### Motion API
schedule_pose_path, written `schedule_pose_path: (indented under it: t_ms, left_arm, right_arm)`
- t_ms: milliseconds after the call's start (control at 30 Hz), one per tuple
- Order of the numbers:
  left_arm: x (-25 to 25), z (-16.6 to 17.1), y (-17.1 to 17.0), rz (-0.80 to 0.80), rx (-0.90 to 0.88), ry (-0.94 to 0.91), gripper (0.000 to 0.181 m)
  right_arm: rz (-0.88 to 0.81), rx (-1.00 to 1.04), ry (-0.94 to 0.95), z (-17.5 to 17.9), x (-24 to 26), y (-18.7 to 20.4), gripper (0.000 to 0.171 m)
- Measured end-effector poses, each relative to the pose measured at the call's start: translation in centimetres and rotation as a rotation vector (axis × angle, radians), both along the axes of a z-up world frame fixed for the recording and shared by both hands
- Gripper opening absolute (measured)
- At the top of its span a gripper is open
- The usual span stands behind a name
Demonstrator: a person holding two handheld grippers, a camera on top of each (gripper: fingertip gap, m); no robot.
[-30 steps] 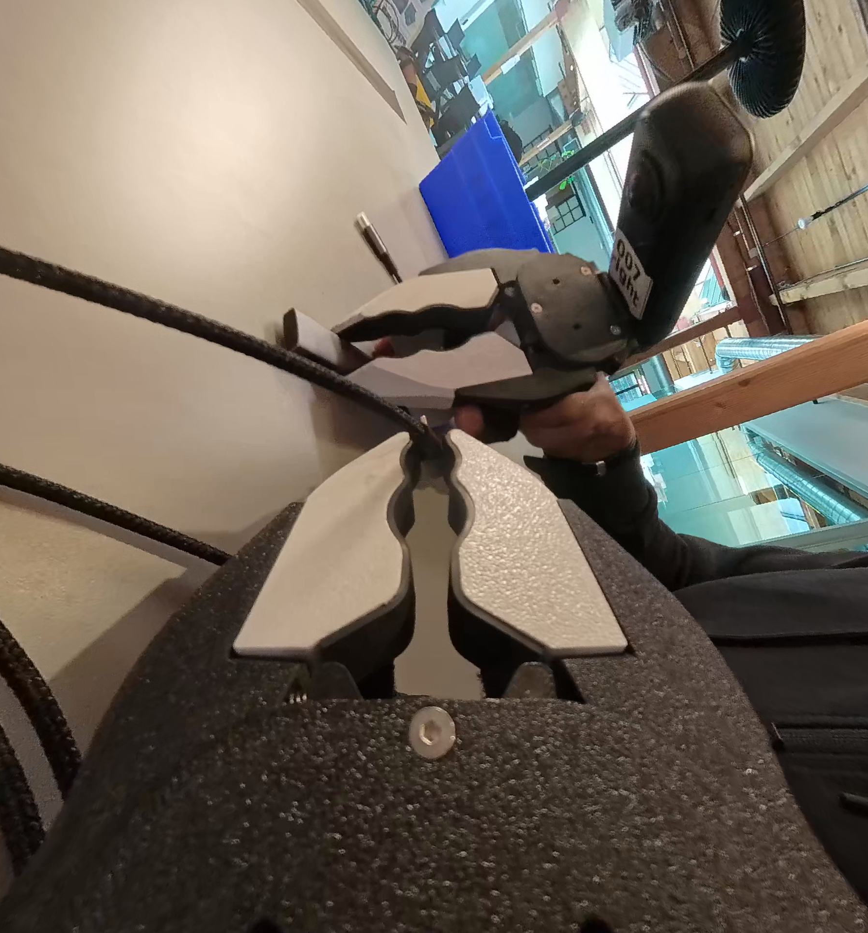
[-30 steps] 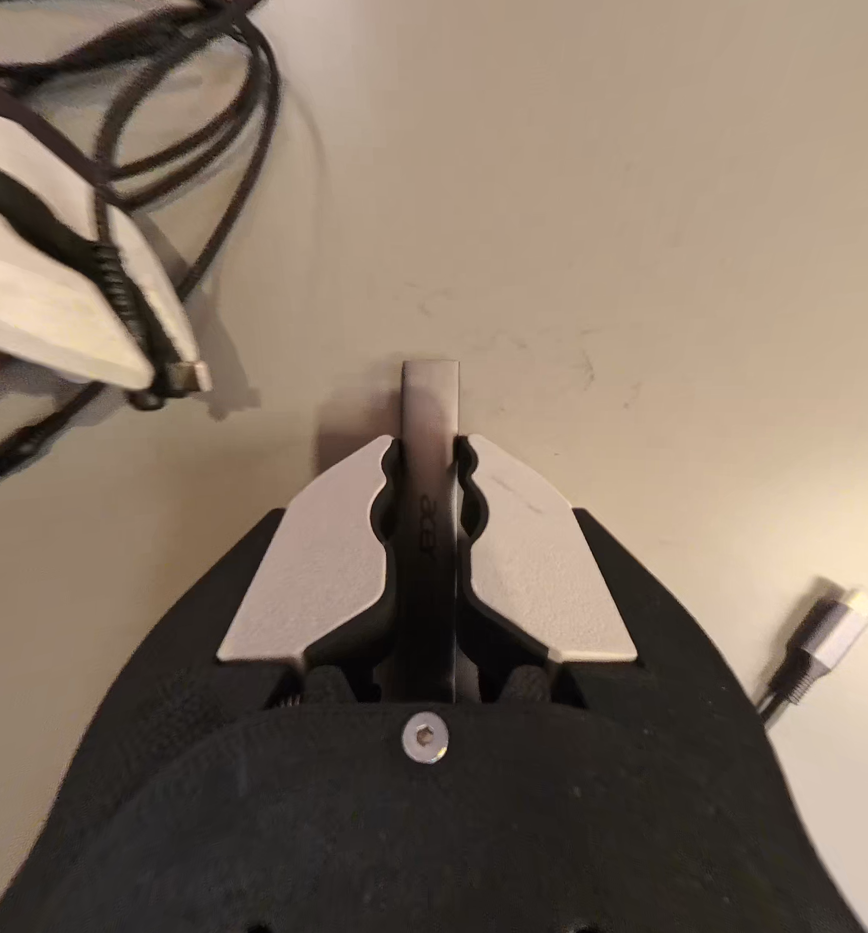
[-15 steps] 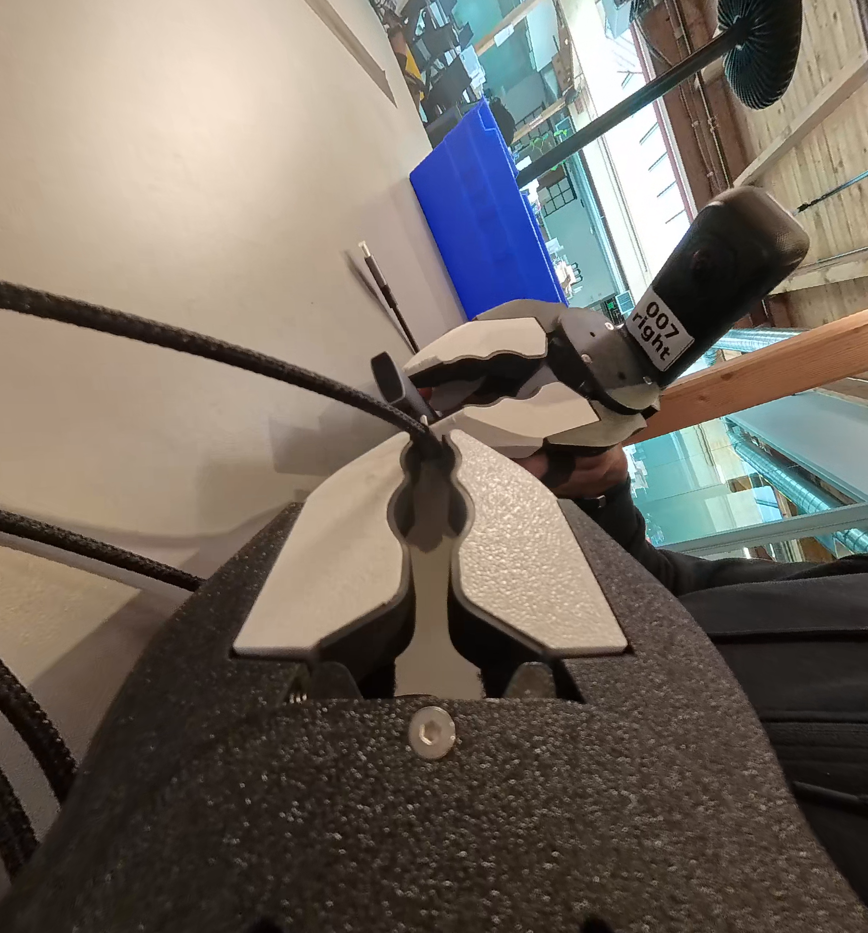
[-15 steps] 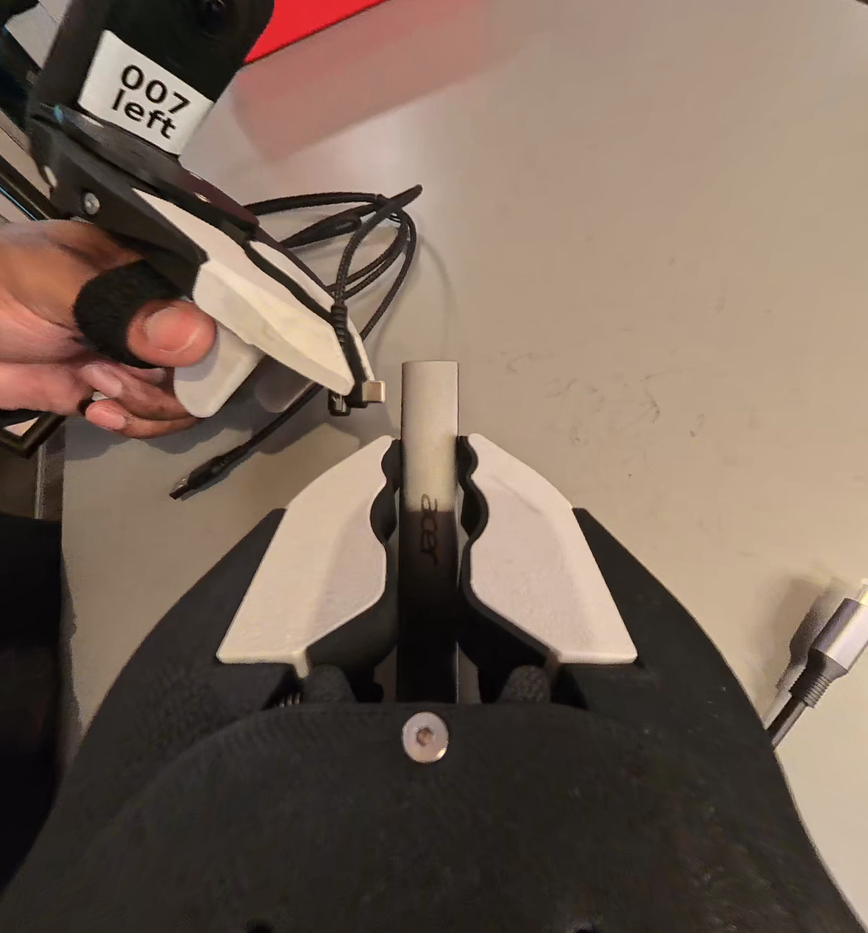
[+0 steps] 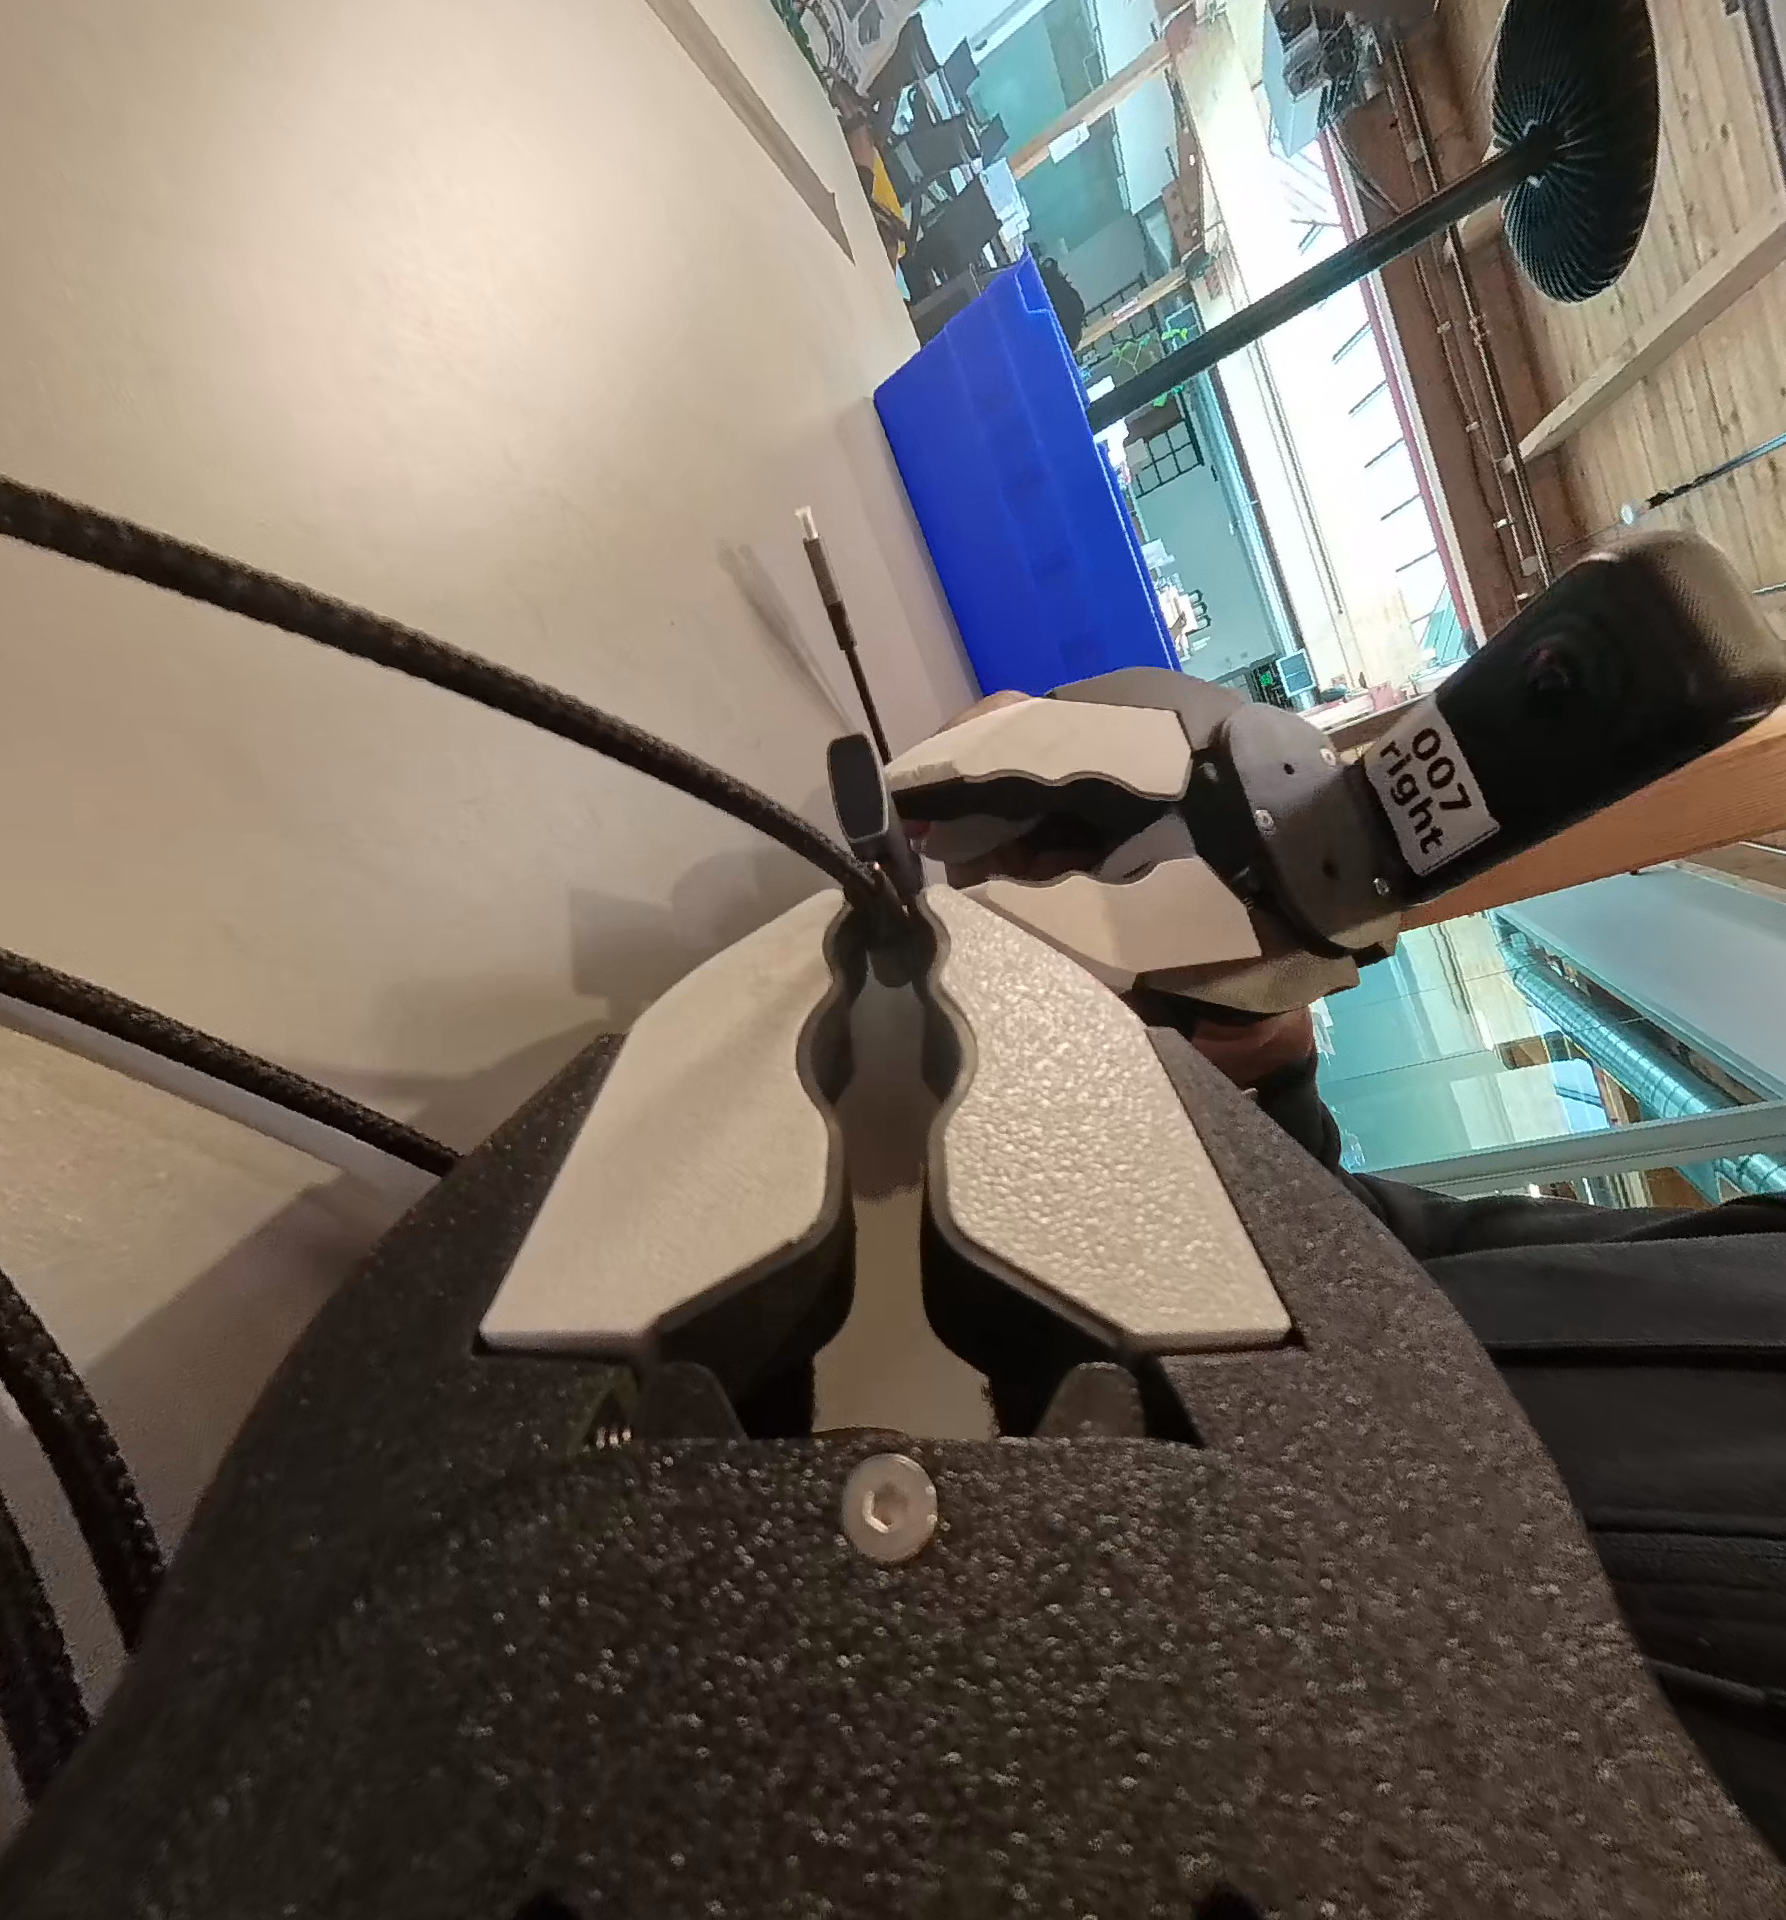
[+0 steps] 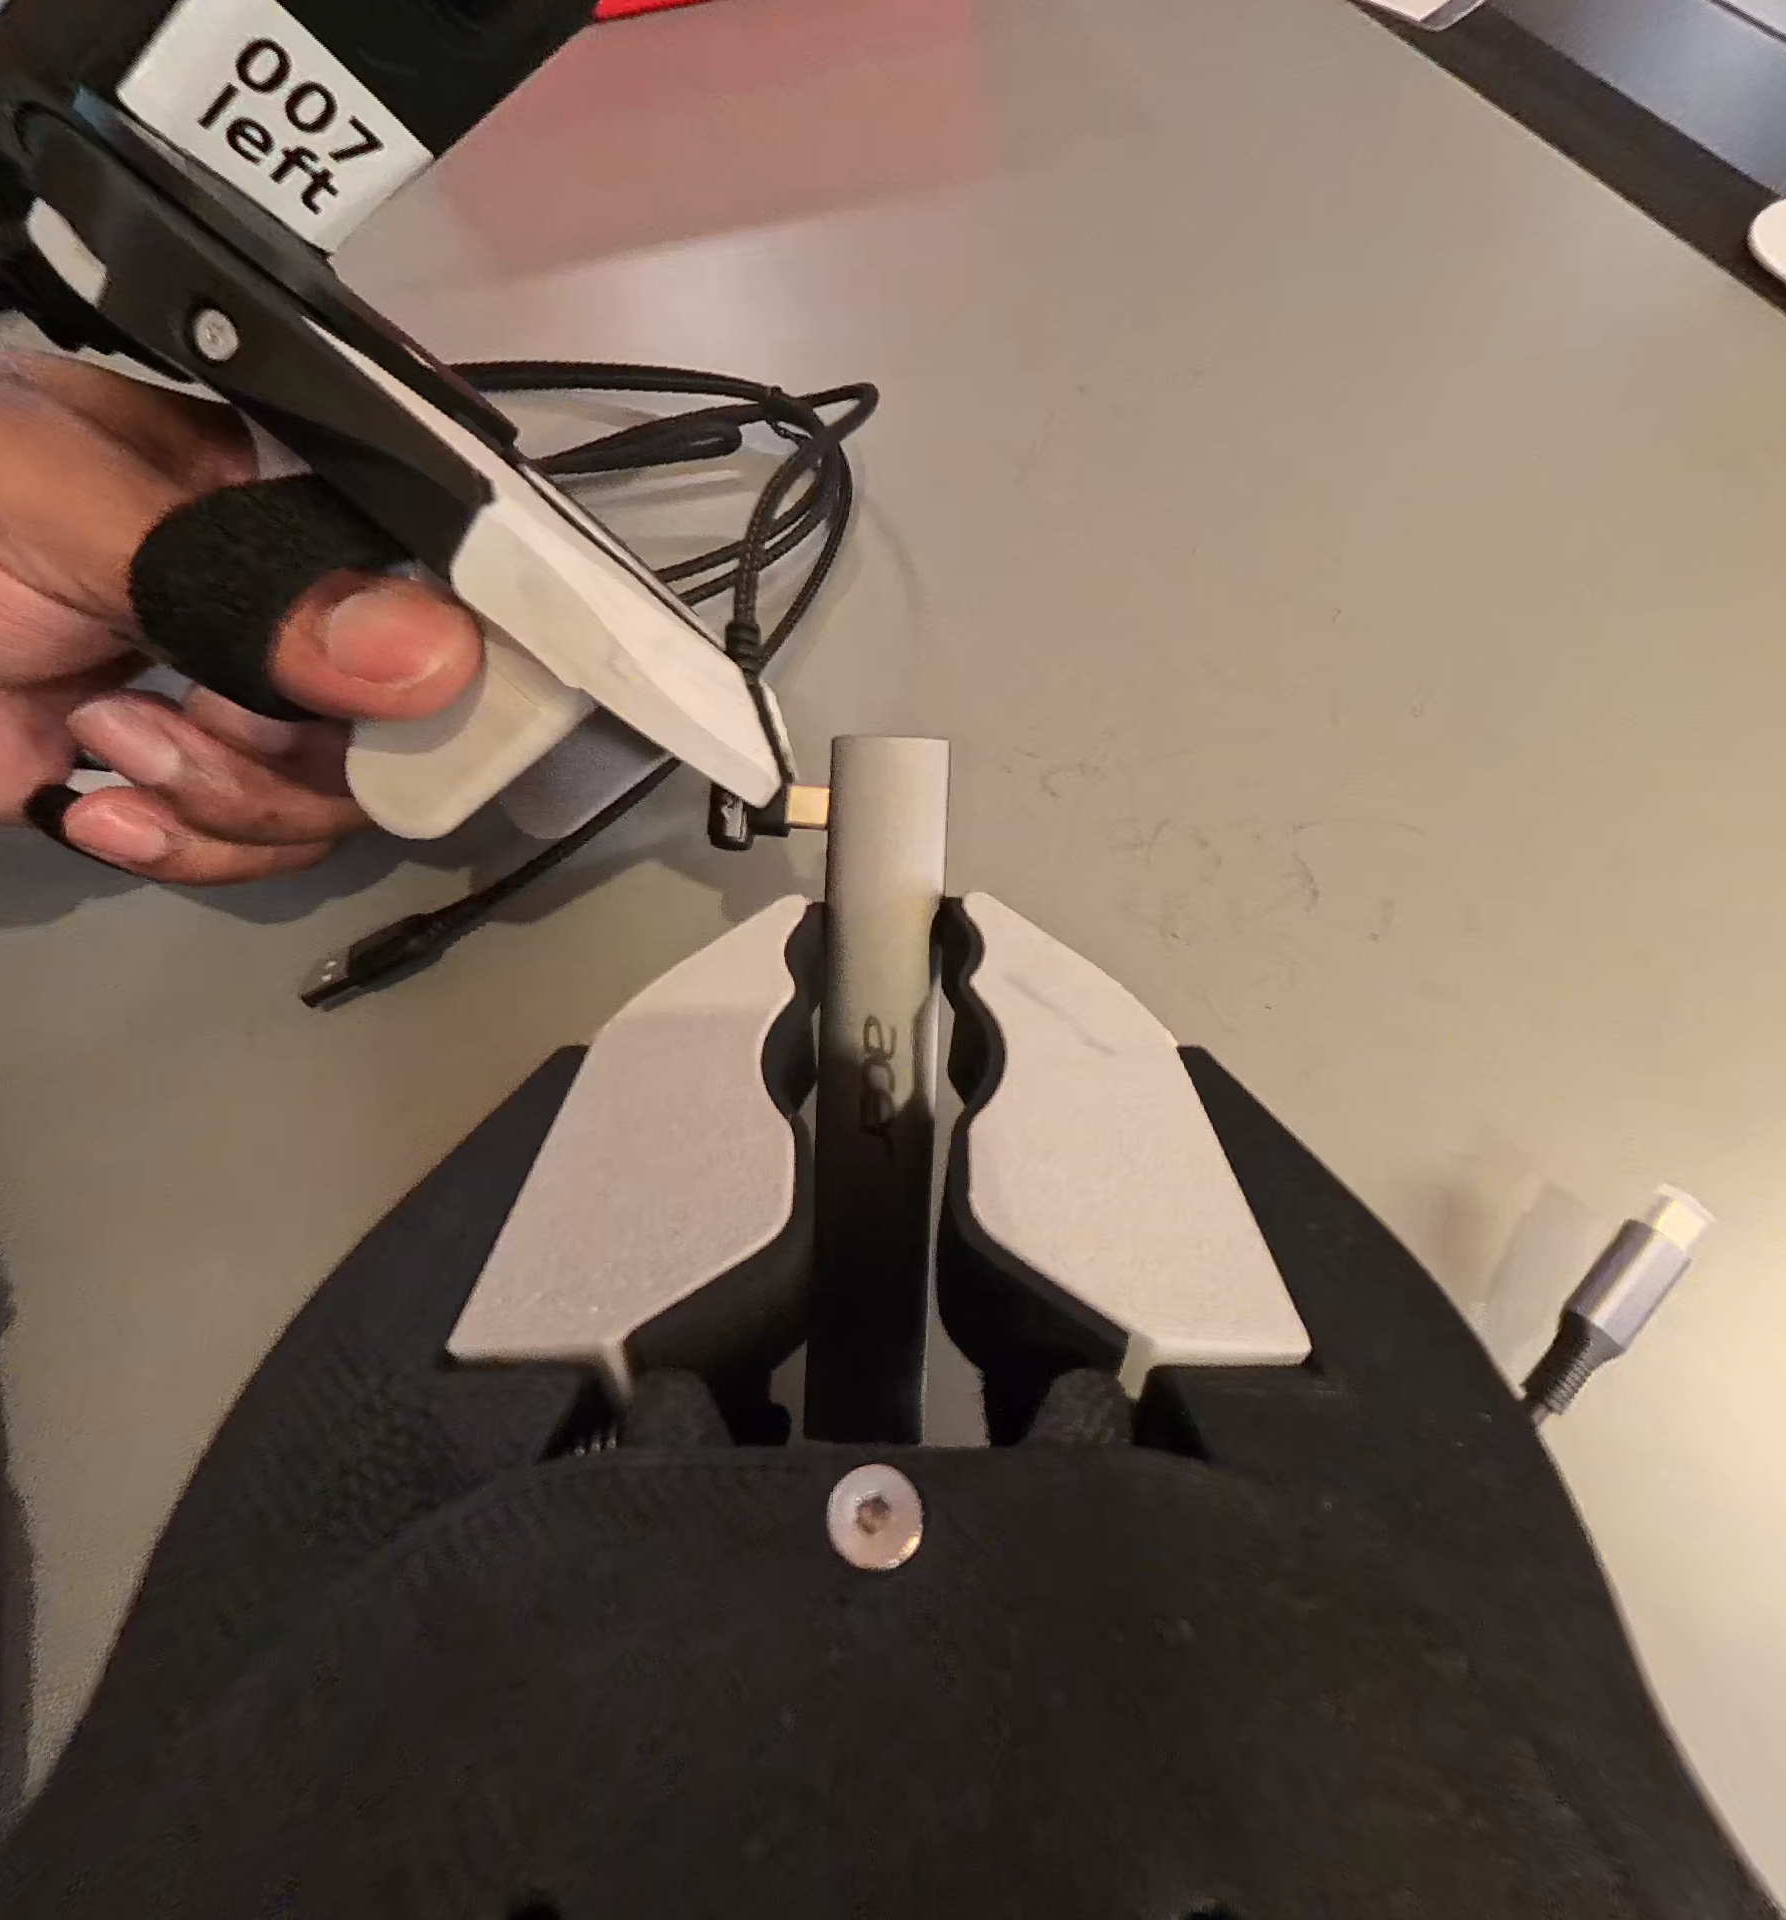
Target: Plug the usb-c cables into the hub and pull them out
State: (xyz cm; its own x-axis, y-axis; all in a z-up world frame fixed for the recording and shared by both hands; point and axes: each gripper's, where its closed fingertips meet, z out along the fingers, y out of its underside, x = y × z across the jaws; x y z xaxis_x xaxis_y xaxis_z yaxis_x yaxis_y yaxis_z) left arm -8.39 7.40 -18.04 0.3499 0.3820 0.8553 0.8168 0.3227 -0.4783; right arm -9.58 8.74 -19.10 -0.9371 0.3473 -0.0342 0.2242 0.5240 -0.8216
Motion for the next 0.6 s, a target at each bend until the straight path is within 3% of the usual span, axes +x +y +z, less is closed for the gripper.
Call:
schedule_pose_path:
  t_ms: [33, 600]
  left_arm:
    - [0.0, -0.03, 0.03, 0.004, 0.0, 0.0, 0.008]
    - [0.18, 0.31, 0.21, 0.049, -0.019, 0.046, 0.009]
  right_arm:
    - [-0.003, 0.011, 0.014, -0.03, 0.0, 0.05, 0.022]
    - [-0.037, 0.01, 0.024, 0.13, 0.33, 0.26, 0.021]
